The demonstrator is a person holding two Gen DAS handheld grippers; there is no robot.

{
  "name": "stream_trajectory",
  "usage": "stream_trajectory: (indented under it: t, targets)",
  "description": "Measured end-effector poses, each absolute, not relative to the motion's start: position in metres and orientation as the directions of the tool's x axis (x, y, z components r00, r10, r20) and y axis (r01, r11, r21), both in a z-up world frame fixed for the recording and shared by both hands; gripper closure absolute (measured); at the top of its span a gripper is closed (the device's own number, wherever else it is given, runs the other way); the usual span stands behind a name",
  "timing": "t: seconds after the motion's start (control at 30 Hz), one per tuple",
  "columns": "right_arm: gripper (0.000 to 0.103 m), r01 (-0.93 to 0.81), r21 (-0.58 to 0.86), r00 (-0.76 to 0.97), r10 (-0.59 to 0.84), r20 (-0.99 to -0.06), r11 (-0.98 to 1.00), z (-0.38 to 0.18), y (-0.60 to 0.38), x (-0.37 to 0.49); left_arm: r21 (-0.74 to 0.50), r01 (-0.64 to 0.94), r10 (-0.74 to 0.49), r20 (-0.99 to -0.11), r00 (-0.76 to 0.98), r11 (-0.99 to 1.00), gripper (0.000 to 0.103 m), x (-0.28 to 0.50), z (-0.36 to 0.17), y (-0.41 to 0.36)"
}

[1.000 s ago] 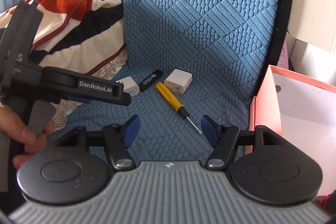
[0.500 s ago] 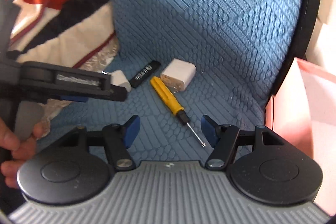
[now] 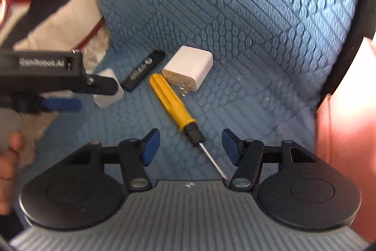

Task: Organize rigid objects
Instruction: 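Grasp the yellow screwdriver with the right tool while the left tool approaches a white charger, then close the left tool on the white charger while the right tool holds the screwdriver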

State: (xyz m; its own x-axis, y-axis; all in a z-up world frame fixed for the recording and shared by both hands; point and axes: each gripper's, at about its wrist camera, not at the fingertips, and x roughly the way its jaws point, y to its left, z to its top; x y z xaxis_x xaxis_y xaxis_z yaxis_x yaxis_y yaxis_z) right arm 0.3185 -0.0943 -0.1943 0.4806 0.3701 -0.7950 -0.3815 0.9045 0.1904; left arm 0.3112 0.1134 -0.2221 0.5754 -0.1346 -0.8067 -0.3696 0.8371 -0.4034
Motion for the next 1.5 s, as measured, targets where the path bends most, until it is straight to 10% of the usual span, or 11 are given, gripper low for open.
stream_trajectory:
  t: [0.33, 1.5]
  targets:
    - [0.079, -0.426, 0.12, 0.461, 0.329, -0.824, 0.897, -0.209, -0.085, 0.323, -0.382, -0.415, -0.112, -0.832, 0.543, 0.826, 0.022, 0.334, -0.234, 0.125]
    - [0.093, -0.486, 0.215, 0.372, 0.423, -0.826, 0.847, -0.191, -0.084, 0.311, -0.299, -0.406, -0.011, -0.816, 0.578, 0.863, 0.051, 0.322, -0.236, 0.118]
